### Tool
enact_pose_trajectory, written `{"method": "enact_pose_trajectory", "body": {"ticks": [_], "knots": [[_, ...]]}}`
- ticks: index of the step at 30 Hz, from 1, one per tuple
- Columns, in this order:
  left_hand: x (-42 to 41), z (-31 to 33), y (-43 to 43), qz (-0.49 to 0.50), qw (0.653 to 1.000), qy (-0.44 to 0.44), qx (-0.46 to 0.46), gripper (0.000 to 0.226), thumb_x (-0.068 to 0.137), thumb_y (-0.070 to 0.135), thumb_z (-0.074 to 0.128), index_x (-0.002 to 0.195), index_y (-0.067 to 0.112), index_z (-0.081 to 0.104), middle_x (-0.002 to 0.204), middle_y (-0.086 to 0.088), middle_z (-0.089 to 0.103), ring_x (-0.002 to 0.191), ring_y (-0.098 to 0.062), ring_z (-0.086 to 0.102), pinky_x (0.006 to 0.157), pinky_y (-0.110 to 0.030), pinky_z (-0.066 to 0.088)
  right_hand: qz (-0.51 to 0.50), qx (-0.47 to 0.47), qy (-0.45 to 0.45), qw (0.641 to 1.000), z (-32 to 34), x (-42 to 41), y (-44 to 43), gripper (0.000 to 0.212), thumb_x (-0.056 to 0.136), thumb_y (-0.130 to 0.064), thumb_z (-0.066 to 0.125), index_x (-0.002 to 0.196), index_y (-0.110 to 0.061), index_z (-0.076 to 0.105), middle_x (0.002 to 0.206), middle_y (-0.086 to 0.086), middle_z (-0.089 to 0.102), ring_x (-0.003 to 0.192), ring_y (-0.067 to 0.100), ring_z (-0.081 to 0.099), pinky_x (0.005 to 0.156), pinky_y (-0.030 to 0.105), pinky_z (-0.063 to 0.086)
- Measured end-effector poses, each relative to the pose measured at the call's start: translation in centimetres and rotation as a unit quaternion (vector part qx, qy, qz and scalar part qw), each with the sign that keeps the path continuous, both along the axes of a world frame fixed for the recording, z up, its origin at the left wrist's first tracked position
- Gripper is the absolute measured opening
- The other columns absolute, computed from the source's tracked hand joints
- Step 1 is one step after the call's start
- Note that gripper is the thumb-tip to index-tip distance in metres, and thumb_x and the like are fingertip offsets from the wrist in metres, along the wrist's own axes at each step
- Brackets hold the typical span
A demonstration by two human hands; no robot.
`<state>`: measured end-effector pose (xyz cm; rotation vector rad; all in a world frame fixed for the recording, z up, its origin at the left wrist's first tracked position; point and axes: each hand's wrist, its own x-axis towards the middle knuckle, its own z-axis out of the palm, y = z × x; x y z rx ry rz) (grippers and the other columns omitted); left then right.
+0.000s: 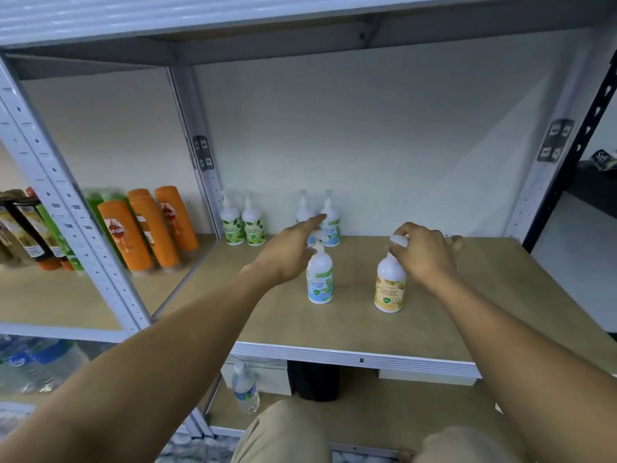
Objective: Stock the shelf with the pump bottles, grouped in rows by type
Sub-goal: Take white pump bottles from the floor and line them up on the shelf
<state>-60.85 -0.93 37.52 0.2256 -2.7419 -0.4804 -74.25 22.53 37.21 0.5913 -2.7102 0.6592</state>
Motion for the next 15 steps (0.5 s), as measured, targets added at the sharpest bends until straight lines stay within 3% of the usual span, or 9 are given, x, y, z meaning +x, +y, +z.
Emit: {"method": "enact_pose_trajectory", "body": {"ticks": [4, 8, 12, 15], "knots": [[1.8, -2.3, -1.6, 0.016, 0.999, -0.009, 0.030, 0.076, 0.092, 0.017, 0.059, 0.157, 0.034, 0.022, 0.151, -0.001, 0.045, 0.121, -0.026, 0.056, 0.100, -0.043, 0.048, -0.008, -0.044, 0.101, 0.994, -1.7, 1.4, 0.0, 0.047, 0.082, -0.041, 0.073, 0.124, -0.025, 0.060, 0.102, 0.003, 0.069, 0.102, 0.030, 0.062, 0.100, 0.051, 0.028], [4.2, -5.5, -4.0, 0.057, 0.996, -0.060, 0.046, 0.067, 0.093, 0.018, 0.059, 0.153, 0.029, 0.032, 0.154, 0.001, 0.042, 0.130, -0.028, 0.051, 0.107, -0.044, 0.042, 0.017, -0.097, 0.215, 0.972, -3.9, 4.1, -0.1, 0.044, 0.078, -0.029, 0.078, 0.119, -0.022, 0.063, 0.098, 0.003, 0.061, 0.093, 0.029, 0.059, 0.084, 0.043, 0.028], [6.9, -8.3, -7.1, 0.118, 0.986, -0.106, 0.049, 0.062, 0.093, 0.022, 0.061, 0.151, 0.027, 0.038, 0.156, -0.001, 0.040, 0.138, -0.027, 0.043, 0.113, -0.043, 0.036, 0.003, -0.098, 0.211, 0.973, -5.5, 5.7, -0.4, 0.046, 0.080, -0.029, 0.079, 0.121, -0.020, 0.061, 0.106, 0.004, 0.058, 0.096, 0.029, 0.058, 0.086, 0.045, 0.033], [8.7, -9.6, -9.0, 0.157, 0.977, -0.137, 0.054, 0.059, 0.095, 0.029, 0.059, 0.151, 0.028, 0.039, 0.157, 0.001, 0.039, 0.139, -0.026, 0.042, 0.113, -0.041, 0.035, 0.011, -0.166, 0.180, 0.970, -6.0, 6.9, -0.8, 0.042, 0.084, -0.024, 0.077, 0.120, -0.019, 0.057, 0.105, 0.004, 0.059, 0.088, 0.029, 0.062, 0.081, 0.043, 0.038]]}}
